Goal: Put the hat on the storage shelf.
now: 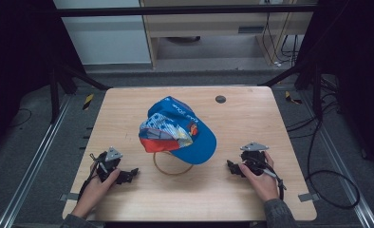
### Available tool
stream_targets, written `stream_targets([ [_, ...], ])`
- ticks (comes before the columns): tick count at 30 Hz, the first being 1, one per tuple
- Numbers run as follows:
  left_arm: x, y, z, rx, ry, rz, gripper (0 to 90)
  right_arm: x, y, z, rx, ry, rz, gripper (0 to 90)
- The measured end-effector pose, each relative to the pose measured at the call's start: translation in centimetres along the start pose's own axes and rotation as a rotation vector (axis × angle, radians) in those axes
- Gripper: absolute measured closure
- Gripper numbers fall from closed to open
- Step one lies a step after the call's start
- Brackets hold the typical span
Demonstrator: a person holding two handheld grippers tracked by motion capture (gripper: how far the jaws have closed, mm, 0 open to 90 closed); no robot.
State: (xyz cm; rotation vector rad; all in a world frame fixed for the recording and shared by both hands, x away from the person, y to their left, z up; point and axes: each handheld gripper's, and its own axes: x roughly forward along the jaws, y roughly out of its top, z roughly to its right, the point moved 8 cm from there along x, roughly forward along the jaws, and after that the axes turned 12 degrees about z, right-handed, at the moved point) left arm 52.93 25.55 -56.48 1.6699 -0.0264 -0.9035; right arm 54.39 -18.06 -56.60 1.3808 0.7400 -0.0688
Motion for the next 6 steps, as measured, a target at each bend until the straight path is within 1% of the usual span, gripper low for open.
stream_targets([
  [6,0.04,0.01,0.05,-0.003,-0.001,0.001,0.0,-0.22,-0.13,-0.08,0.01,-0.015,0.002,7.3],
])
